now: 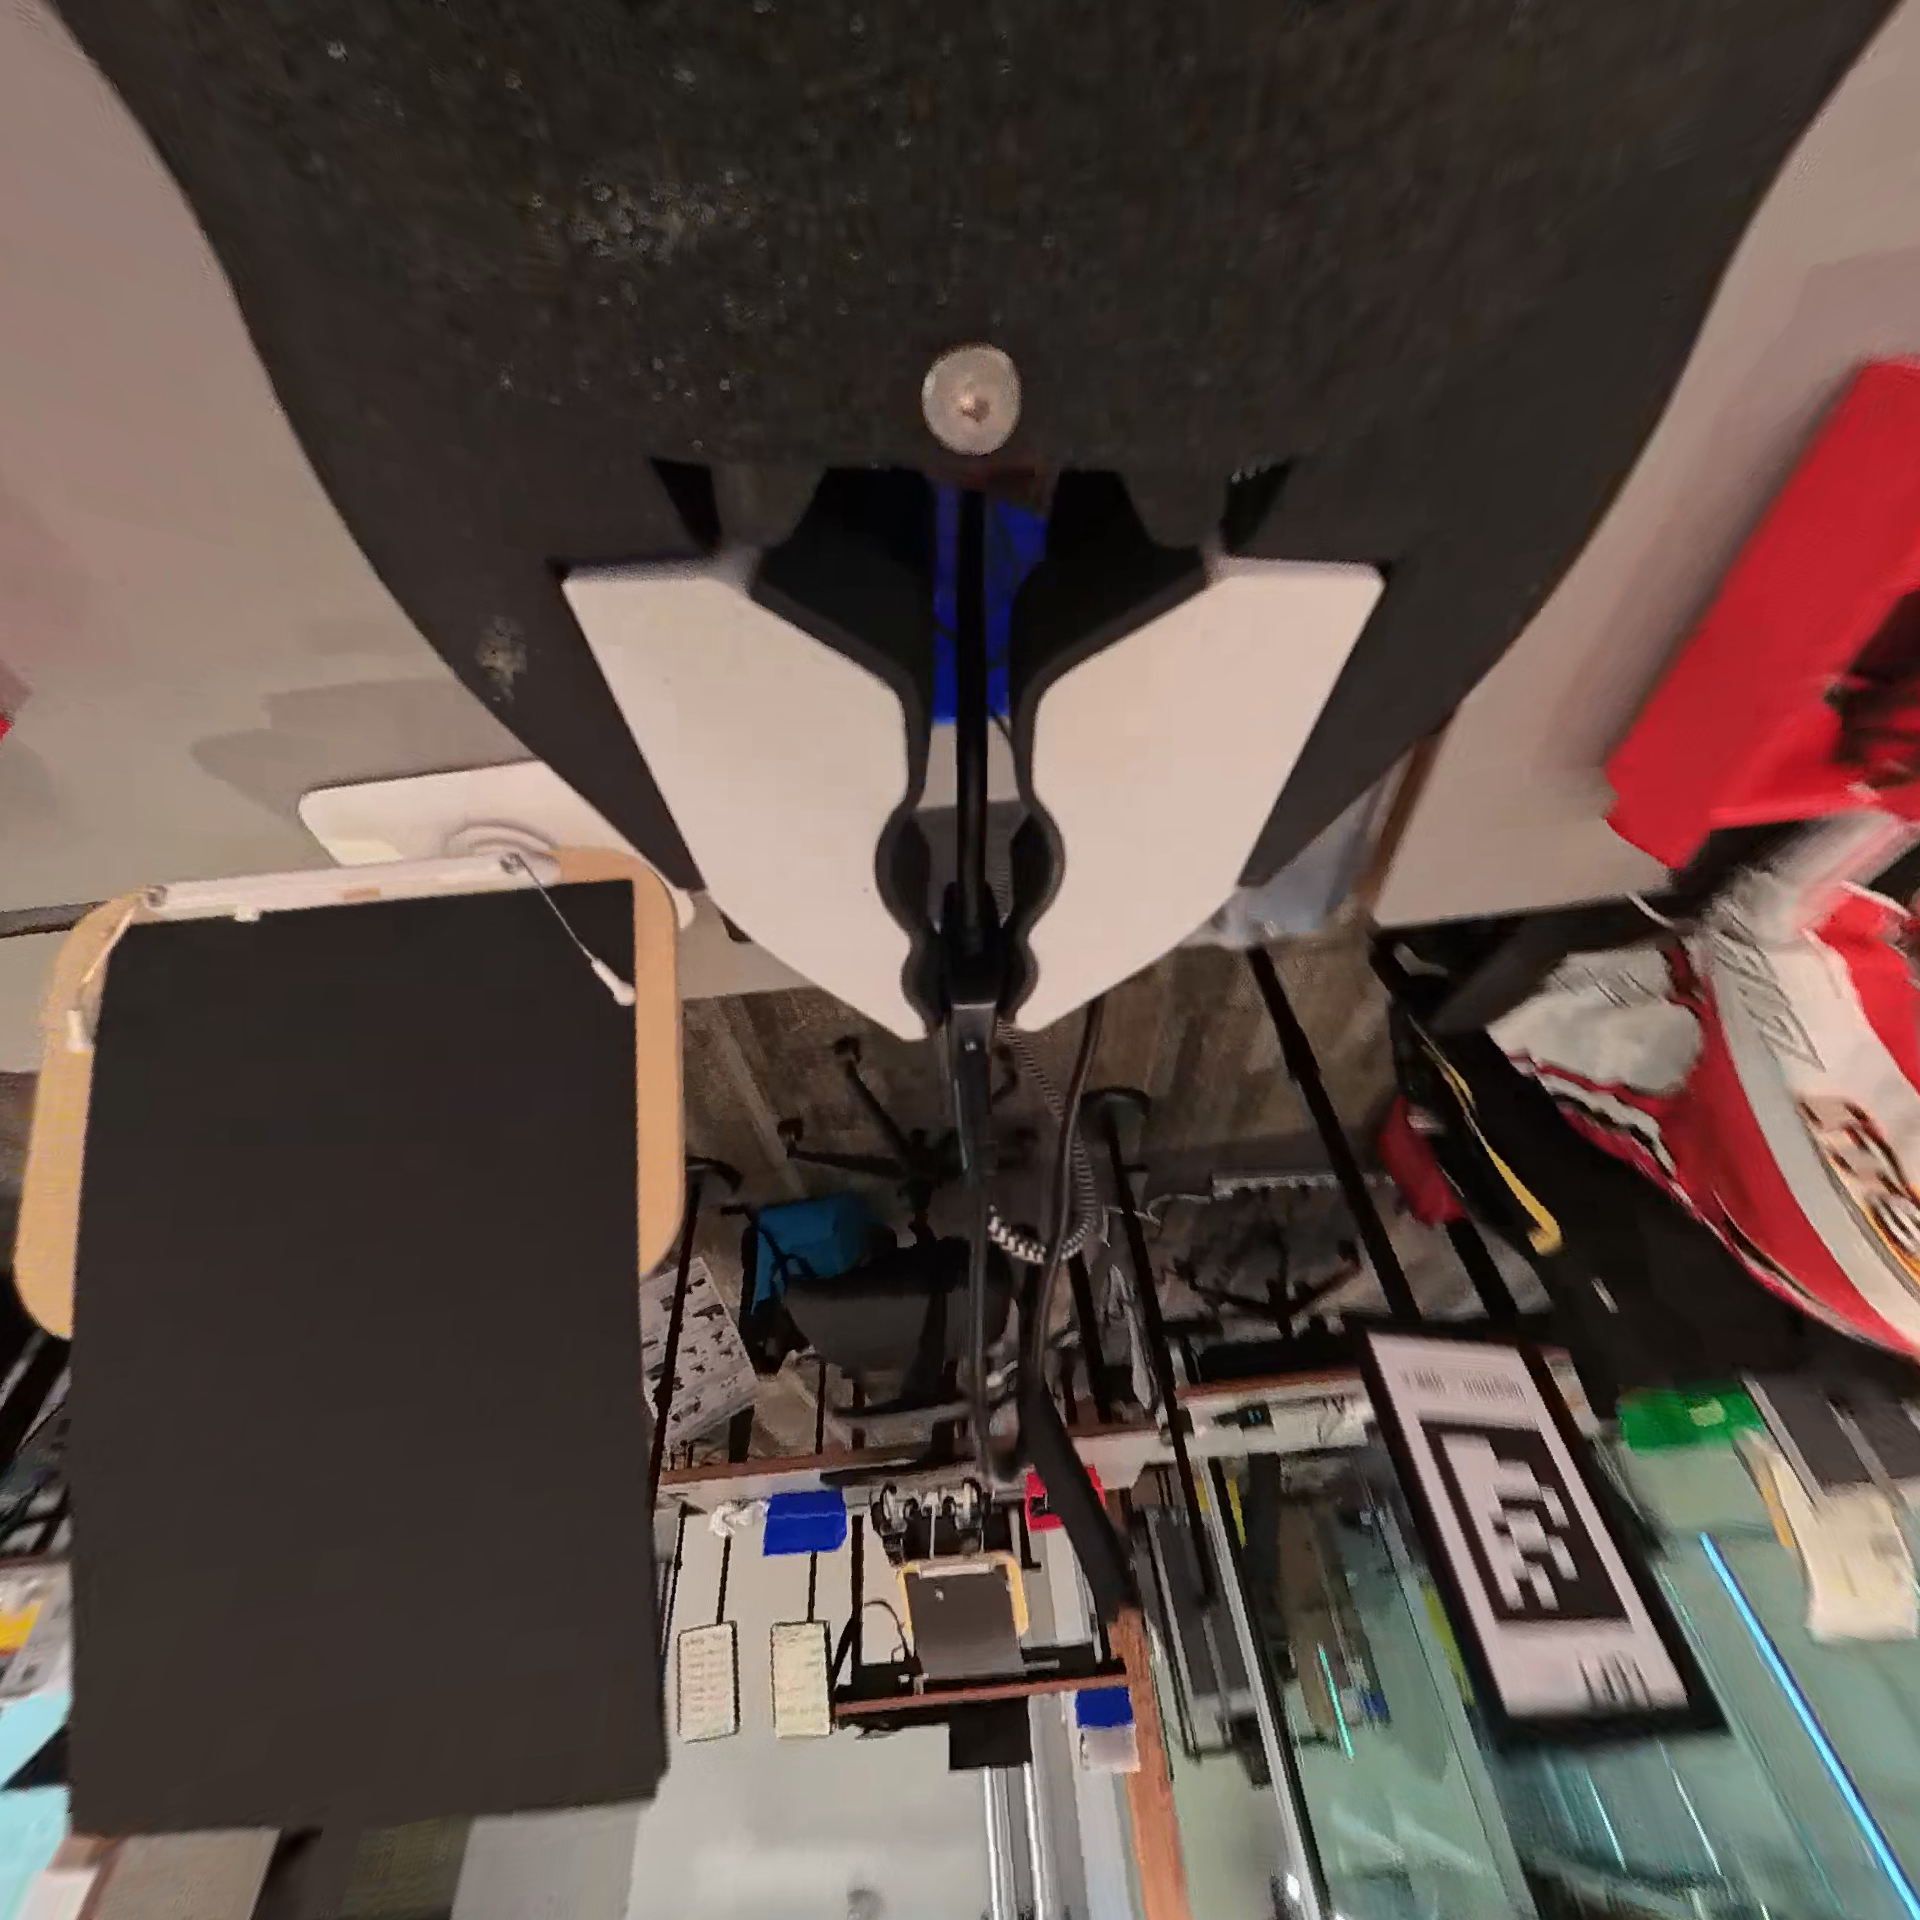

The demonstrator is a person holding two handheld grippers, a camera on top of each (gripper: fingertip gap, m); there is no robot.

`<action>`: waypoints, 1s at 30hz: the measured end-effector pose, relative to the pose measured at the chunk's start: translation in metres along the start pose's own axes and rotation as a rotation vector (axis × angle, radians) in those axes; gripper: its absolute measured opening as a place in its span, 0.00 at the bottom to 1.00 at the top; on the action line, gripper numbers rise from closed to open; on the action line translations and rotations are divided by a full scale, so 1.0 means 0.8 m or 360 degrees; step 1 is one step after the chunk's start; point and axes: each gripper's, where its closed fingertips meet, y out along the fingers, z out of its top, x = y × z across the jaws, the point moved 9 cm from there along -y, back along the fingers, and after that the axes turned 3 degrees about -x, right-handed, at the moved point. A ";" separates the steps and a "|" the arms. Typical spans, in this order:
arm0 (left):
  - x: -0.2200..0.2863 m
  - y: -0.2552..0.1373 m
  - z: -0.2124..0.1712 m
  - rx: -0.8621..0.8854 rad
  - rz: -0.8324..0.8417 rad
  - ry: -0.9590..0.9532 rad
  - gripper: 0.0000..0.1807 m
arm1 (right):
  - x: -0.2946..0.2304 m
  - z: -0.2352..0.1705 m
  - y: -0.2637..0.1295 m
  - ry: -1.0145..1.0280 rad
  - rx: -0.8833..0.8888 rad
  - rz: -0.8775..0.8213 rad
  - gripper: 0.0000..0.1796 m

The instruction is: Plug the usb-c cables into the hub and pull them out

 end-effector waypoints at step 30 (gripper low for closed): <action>0.176 -0.191 0.366 0.0917 -0.0257 0.0642 0.05 | 0.011 0.004 -0.005 0.0007 0.0028 -0.0022 0.23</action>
